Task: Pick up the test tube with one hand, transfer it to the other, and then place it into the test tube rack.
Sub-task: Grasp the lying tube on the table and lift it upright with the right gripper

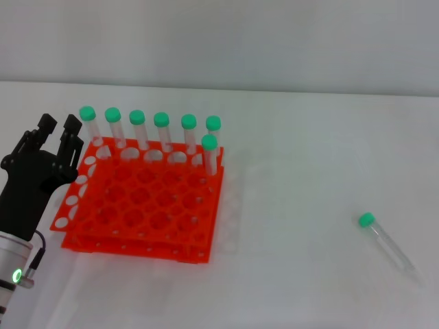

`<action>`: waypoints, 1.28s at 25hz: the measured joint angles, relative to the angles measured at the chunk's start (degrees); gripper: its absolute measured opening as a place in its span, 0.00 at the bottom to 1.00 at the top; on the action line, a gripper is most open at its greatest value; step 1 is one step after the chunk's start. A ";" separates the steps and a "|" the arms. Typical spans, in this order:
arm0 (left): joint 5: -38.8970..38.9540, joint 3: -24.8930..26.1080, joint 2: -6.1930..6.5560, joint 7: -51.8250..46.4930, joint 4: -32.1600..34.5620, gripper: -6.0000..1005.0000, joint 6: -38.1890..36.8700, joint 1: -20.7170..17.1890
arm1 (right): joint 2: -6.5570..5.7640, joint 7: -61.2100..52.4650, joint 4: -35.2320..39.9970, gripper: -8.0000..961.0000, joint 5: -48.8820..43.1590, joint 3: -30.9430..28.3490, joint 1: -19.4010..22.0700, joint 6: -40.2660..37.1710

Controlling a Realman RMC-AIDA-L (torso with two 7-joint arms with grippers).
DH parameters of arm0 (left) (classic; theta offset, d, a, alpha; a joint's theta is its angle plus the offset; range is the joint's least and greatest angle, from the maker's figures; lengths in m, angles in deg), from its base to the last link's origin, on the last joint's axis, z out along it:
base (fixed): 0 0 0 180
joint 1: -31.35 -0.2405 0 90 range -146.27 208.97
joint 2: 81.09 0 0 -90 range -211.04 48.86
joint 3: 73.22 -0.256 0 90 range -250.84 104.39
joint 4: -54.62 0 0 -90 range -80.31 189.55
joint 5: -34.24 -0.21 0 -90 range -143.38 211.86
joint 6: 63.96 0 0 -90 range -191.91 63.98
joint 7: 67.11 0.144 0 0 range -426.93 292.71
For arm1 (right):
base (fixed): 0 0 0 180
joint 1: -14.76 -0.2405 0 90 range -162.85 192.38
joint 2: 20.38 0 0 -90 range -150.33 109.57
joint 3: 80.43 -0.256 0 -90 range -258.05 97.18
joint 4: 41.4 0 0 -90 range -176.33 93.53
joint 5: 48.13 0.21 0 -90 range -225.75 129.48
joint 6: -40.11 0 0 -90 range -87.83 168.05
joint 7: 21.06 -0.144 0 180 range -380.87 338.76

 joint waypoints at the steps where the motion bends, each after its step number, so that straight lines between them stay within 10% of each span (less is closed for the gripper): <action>1: -0.02 0.00 0.03 0.01 0.23 0.43 0.00 -0.14 | -0.02 0.04 -0.25 0.89 0.02 -0.16 0.07 0.01; 21: -0.20 0.02 0.17 0.21 0.64 0.43 1.40 0.13 | -0.96 -0.19 -2.89 0.88 1.06 -3.66 0.70 2.35; 32: -0.30 0.50 0.42 0.21 -1.02 0.43 0.90 0.96 | 2.73 -41.62 37.03 0.87 -18.40 6.40 3.92 3.13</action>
